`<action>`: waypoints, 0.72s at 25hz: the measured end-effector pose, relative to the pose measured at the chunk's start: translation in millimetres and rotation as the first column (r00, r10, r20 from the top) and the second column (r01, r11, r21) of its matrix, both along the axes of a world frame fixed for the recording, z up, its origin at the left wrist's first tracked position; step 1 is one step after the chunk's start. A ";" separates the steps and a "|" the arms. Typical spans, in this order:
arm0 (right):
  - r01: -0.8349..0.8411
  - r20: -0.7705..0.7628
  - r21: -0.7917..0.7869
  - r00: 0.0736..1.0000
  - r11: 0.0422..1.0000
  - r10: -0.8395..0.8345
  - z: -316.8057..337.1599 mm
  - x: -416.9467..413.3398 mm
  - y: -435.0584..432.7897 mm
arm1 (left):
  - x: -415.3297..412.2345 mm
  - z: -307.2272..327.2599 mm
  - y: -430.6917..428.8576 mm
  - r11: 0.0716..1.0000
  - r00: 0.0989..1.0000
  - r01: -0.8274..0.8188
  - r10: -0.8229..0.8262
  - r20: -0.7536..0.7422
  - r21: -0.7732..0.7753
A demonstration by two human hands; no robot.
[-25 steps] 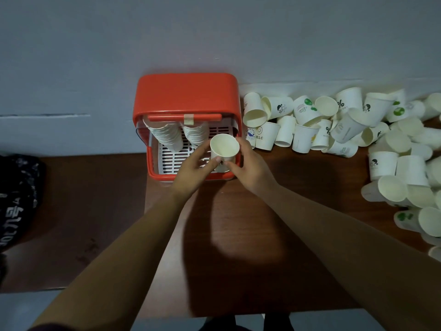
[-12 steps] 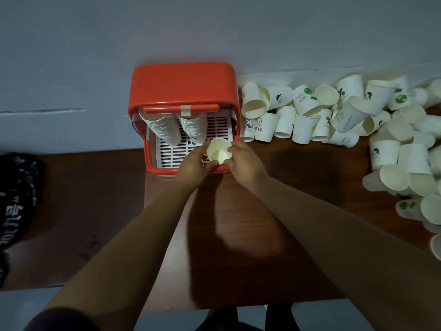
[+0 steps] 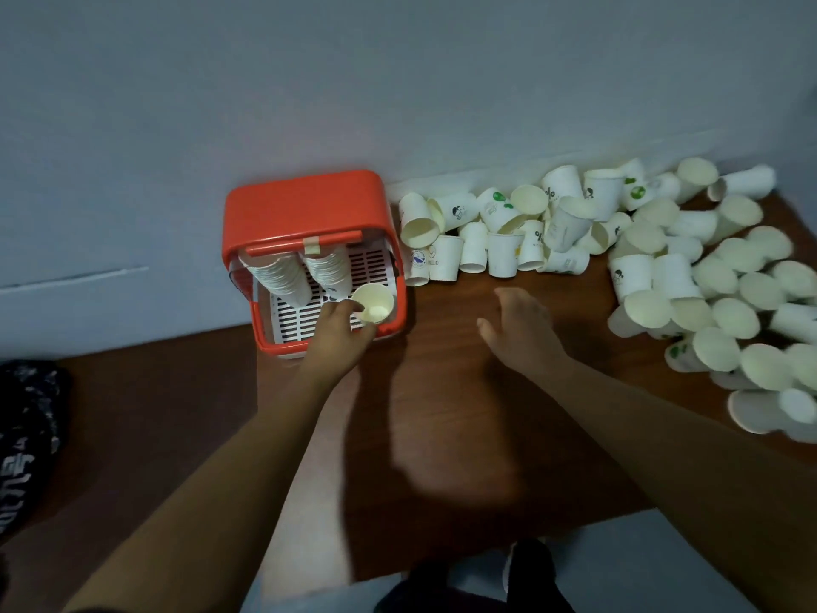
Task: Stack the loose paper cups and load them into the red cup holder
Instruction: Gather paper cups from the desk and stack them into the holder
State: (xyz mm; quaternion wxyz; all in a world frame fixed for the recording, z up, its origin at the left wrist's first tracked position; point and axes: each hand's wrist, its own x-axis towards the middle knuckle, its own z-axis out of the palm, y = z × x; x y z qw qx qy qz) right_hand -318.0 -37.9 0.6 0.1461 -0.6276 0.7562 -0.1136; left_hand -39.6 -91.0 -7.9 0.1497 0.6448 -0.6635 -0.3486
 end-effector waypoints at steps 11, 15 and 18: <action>0.358 -0.041 0.033 0.934 0.933 -0.356 60.3 -273.7 122.6 | -241.4 81.6 42.3 0.939 0.944 0.330 -0.329 0.025 -0.100; 0.346 0.051 0.085 0.935 0.934 -0.351 50.3 -332.8 160.0 | -343.5 76.8 76.3 0.914 0.914 0.404 -0.402 0.043 -0.042; 0.309 0.084 0.077 0.945 0.948 -0.315 41.4 -355.7 173.9 | -389.6 61.8 90.1 0.912 0.909 0.411 -0.410 0.080 -0.002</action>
